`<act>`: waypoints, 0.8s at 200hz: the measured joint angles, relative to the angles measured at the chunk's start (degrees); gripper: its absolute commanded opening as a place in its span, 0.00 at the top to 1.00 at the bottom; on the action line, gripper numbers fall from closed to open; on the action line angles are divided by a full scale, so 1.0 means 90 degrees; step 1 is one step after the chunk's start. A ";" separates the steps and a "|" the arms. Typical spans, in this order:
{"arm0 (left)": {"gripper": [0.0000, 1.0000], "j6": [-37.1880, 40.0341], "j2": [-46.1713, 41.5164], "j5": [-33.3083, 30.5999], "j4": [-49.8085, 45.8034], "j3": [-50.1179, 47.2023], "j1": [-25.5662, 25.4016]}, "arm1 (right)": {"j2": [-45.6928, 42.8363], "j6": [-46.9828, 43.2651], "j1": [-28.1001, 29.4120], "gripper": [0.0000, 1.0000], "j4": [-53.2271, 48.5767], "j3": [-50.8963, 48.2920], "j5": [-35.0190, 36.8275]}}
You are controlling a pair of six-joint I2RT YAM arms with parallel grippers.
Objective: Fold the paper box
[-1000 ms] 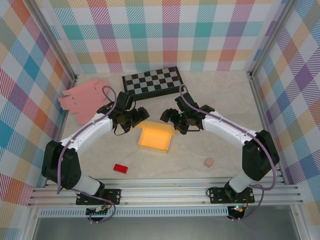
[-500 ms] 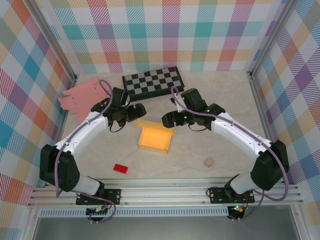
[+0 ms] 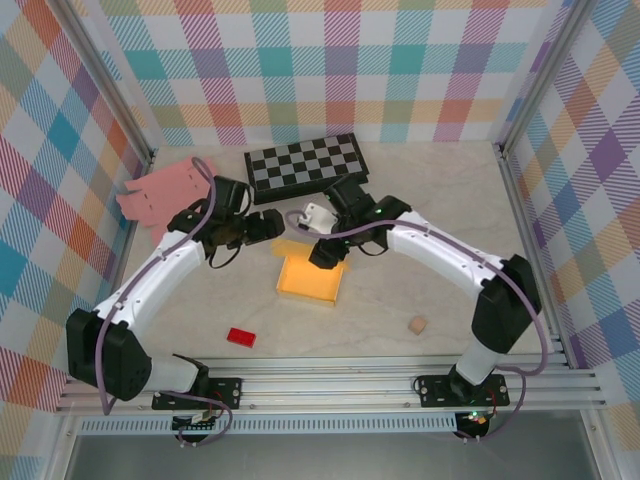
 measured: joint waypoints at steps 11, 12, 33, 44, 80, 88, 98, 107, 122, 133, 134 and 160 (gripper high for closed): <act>0.18 0.0126 -0.0158 0.0032 0.0024 -0.0177 0.0000 | 0.0214 -0.0187 0.0051 0.63 -0.0102 0.0073 0.0092; 0.18 0.0136 -0.0170 0.0034 0.0024 -0.0187 0.0000 | 0.0226 -0.0209 0.0053 0.63 -0.0104 0.0075 0.0092; 0.20 0.0461 -0.0508 0.0214 0.0049 -0.0469 0.0010 | 0.0483 -0.0576 0.0097 0.80 -0.0272 0.0158 0.0192; 0.20 0.0631 -0.0736 0.0291 0.0126 -0.0593 0.0012 | 0.0500 -0.0724 0.0095 0.89 -0.0333 0.0175 0.0236; 0.20 0.0814 -0.1581 0.0440 0.0831 -0.1367 0.0012 | 0.0410 -0.1270 0.0044 0.97 -0.0444 0.0189 0.0328; 0.18 0.0794 -0.1615 0.0491 0.1042 -0.1562 0.0012 | 0.0364 -0.1343 0.0019 0.96 -0.0510 0.0189 0.0330; 0.14 0.0663 -0.1588 0.0529 0.1358 -0.1841 0.0012 | 0.0289 -0.1433 -0.0005 0.96 -0.0566 0.0168 0.0342; 0.12 0.0498 -0.1503 0.0525 0.1489 -0.2008 0.0012 | 0.0175 -0.1503 -0.0005 0.95 -0.0549 0.0080 0.0369; 0.07 0.0083 -0.1200 0.0583 0.1668 -0.2028 0.0032 | -0.0087 -0.1610 -0.0015 0.94 -0.0483 -0.0233 0.0500; 0.04 -0.0359 -0.0935 0.0627 0.1736 -0.1887 0.0034 | -0.0274 -0.1632 -0.0032 0.94 -0.0340 -0.0512 0.0542; 0.04 -0.0381 -0.0916 0.0627 0.1739 -0.1875 0.0034 | -0.0289 -0.1634 -0.0032 0.94 -0.0328 -0.0532 0.0542; 0.03 -0.1460 -0.0192 0.0733 0.1683 -0.1185 0.0036 | -0.0678 -0.1702 -0.0041 0.94 0.0231 -0.1166 0.0595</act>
